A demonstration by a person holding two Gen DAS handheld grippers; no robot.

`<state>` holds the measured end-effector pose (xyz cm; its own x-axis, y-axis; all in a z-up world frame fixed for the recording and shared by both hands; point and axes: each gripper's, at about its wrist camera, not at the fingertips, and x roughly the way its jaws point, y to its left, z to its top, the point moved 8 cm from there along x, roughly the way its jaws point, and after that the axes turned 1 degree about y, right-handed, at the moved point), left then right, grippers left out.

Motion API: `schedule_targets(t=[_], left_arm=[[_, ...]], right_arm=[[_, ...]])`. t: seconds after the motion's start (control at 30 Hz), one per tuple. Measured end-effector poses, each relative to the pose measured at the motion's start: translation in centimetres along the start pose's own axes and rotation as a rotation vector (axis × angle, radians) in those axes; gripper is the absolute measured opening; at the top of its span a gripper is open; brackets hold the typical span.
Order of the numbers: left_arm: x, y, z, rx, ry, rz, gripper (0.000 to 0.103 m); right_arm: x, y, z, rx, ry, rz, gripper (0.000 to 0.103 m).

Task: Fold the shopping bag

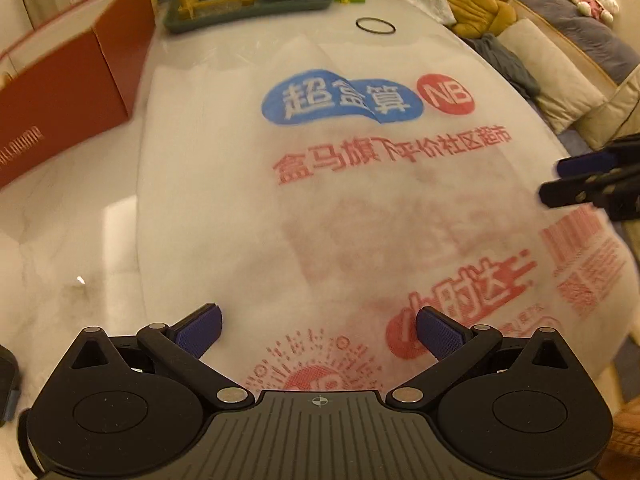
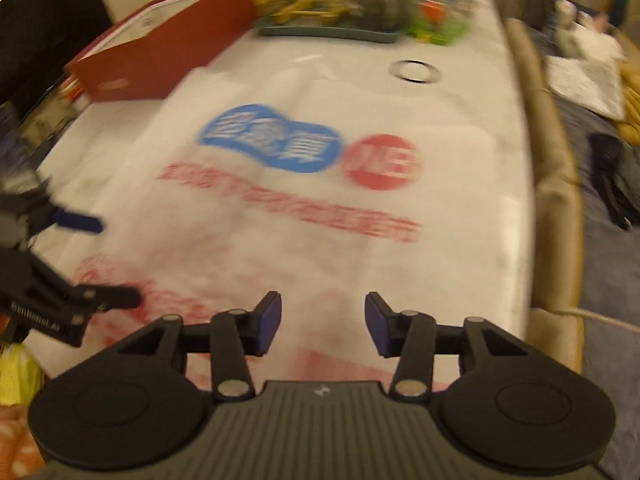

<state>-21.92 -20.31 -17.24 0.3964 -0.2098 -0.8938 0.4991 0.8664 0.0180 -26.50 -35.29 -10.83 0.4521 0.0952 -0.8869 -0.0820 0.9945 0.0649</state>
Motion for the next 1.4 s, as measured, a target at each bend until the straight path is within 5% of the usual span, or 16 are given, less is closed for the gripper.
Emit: schedule_targets(t=[0.3, 0.47, 0.73, 1.27, 1.3, 1.37, 1.4], left_arm=[[0.6, -0.4, 1.2, 0.012, -0.026, 0.002, 0.103], [1.3, -0.3, 2.2, 0.006, -0.028, 0.004, 0.103], [1.9, -0.1, 2.9, 0.000, -0.025, 0.008, 0.103], [2.5, 1.2, 3.6, -0.064, -0.029, 0.027, 0.103], [1.9, 1.1, 3.4, -0.087, -0.035, 0.005, 0.103], [-0.1, 0.4, 2.9, -0.130, -0.072, -0.053, 0.103], [-1.4, -0.2, 2.5, -0.120, -0.097, -0.078, 0.103]], right_arm=[[-0.6, -6.5, -1.5, 0.157, -0.018, -0.144, 0.061], [-0.7, -4.3, -2.2, 0.129, -0.019, -0.101, 0.061], [1.5, 3.2, -1.5, -0.131, 0.039, -0.051, 0.061], [3.2, 1.6, 1.0, -0.061, 0.005, -0.084, 0.079], [3.1, 1.5, 1.0, -0.041, 0.009, -0.090, 0.076], [1.9, 1.7, 0.4, -0.003, 0.014, -0.071, 0.052], [1.0, 2.2, -0.3, 0.001, 0.005, -0.037, 0.052]])
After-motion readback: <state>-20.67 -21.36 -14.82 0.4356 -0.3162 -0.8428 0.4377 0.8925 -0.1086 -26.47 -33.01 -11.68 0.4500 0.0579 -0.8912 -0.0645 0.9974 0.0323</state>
